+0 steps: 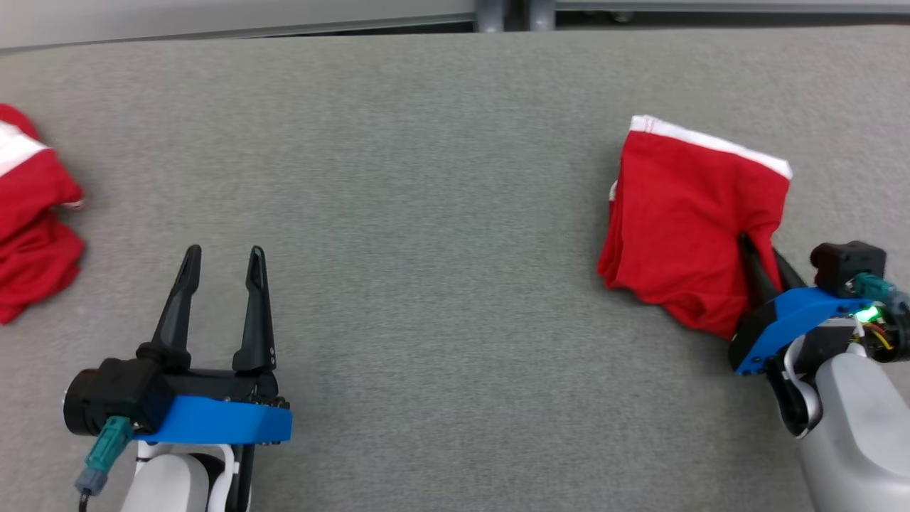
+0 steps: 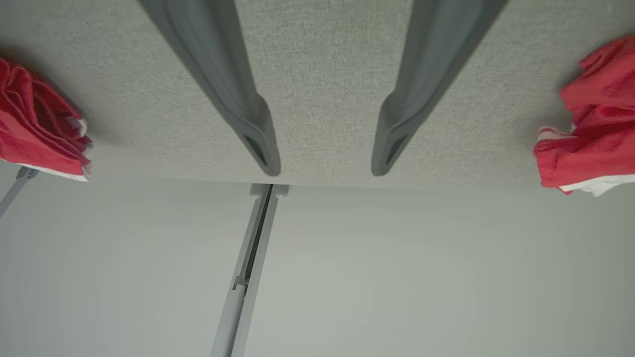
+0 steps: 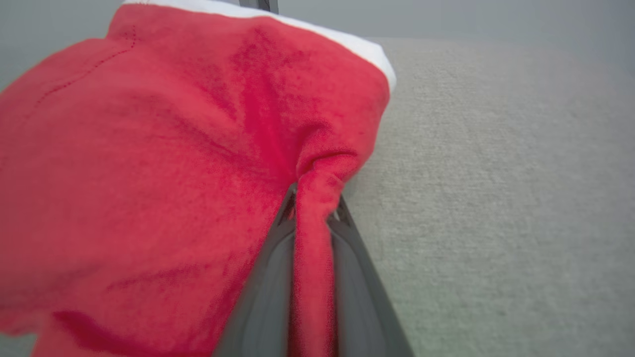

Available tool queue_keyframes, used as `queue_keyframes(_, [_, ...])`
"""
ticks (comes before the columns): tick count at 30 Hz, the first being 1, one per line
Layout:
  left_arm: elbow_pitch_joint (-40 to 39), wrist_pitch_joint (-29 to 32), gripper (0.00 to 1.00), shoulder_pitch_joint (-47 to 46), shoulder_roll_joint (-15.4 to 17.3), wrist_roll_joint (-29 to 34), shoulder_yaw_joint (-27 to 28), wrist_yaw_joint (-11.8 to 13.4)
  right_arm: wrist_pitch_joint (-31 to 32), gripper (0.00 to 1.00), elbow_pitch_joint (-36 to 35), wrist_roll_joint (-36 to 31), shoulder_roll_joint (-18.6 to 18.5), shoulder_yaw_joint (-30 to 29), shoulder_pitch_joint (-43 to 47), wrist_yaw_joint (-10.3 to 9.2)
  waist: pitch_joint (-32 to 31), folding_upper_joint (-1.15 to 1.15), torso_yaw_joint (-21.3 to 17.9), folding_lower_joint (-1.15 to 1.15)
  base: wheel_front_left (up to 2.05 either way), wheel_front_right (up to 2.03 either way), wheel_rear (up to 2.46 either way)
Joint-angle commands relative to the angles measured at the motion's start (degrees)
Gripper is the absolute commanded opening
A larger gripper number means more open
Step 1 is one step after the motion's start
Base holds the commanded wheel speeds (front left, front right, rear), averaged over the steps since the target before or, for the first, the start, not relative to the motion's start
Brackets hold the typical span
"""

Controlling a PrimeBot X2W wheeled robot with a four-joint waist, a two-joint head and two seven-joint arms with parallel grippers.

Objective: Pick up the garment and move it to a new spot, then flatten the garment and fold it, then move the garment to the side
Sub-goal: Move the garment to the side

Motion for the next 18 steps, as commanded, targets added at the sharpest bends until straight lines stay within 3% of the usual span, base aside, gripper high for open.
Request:
queue_keyframes(1, [-0.6, -0.2, 1.00, -1.2, 0.7, 0.2, 0.2, 0.1, -0.4, 0.00, -0.7, 0.4, -0.8, -0.6, -0.8, -0.09, 2.2, 0.00, -3.3, -0.01, 0.00, 0.00, 0.00])
queue_keyframes(10, [-2.0, 1.0, 1.00, -4.8, 1.6, 1.0, -0.9, -0.3, -1.8, 0.00, -3.7, 0.5, -2.4, -3.8, 0.3, -0.07, 5.2, 0.00, -8.5, -0.01, 0.00, 0.00, 0.00])
queue_keyframes(18, [-3.1, 1.9, 1.00, -6.4, 2.5, 1.1, -1.4, -0.4, 0.1, 0.00, -6.0, 1.1, -5.0, -4.1, -5.5, -0.07, 7.1, 0.00, -8.9, -0.01, 0.00, 0.00, 0.00])
